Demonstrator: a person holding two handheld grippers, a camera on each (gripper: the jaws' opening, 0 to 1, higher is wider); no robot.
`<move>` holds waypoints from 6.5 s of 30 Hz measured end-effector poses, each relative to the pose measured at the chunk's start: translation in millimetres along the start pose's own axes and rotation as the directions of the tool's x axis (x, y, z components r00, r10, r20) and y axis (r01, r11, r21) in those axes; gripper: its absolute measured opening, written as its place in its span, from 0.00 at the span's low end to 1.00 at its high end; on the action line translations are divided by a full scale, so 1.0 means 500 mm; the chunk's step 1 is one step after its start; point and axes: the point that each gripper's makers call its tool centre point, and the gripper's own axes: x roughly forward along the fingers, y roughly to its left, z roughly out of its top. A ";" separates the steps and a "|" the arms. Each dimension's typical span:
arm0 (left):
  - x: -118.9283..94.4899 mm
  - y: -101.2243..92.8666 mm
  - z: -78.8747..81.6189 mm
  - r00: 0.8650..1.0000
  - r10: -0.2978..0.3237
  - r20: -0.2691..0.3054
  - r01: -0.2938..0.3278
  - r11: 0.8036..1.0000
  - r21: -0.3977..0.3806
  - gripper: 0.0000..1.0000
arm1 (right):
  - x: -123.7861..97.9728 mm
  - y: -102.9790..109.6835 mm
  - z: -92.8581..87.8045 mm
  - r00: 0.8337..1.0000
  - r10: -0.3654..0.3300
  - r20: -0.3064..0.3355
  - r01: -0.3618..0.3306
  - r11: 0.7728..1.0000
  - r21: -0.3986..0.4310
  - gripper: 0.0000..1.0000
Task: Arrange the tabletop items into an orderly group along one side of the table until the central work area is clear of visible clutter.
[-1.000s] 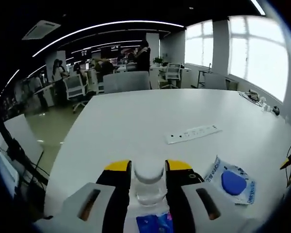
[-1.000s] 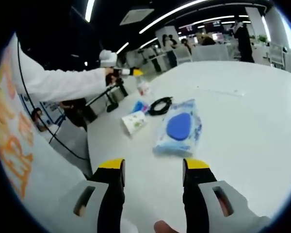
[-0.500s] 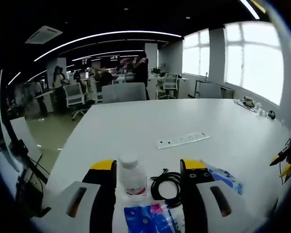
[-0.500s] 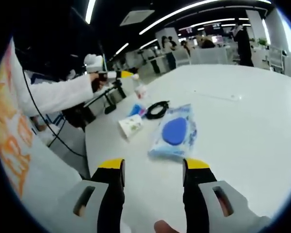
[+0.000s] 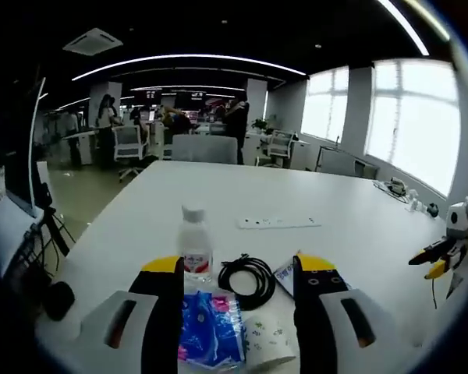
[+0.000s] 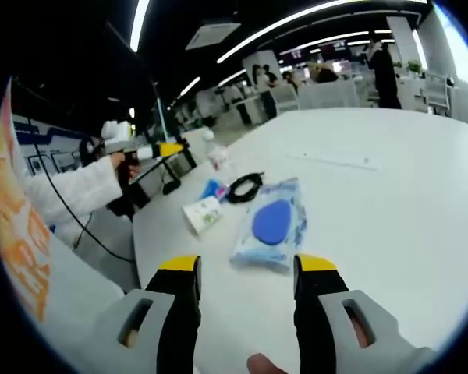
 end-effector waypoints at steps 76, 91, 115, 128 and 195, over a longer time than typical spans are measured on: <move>0.128 -0.170 -0.132 0.949 -0.179 -0.258 0.202 0.977 0.068 0.44 | 0.020 0.052 -0.089 0.992 0.089 -0.084 -0.049 0.919 0.392 0.44; 0.290 -0.182 -0.179 0.905 -0.197 -0.377 0.291 0.933 0.211 0.43 | 0.127 0.041 -0.101 0.976 0.154 -0.154 -0.053 0.854 0.518 0.44; 0.408 -0.190 -0.253 0.828 -0.228 -0.513 0.397 0.884 0.248 0.31 | 0.248 0.018 -0.121 0.953 0.174 -0.246 0.010 0.799 0.602 0.45; 0.378 -0.191 -0.270 0.795 -0.192 -0.576 0.351 0.919 0.179 0.02 | 0.263 -0.025 -0.143 0.966 0.043 -0.256 0.122 0.795 0.594 0.11; 0.087 -0.318 -0.412 0.826 -0.238 -0.511 0.182 0.970 -0.158 0.00 | 0.026 -0.148 -0.214 0.953 -0.253 -0.167 0.299 0.873 0.385 0.00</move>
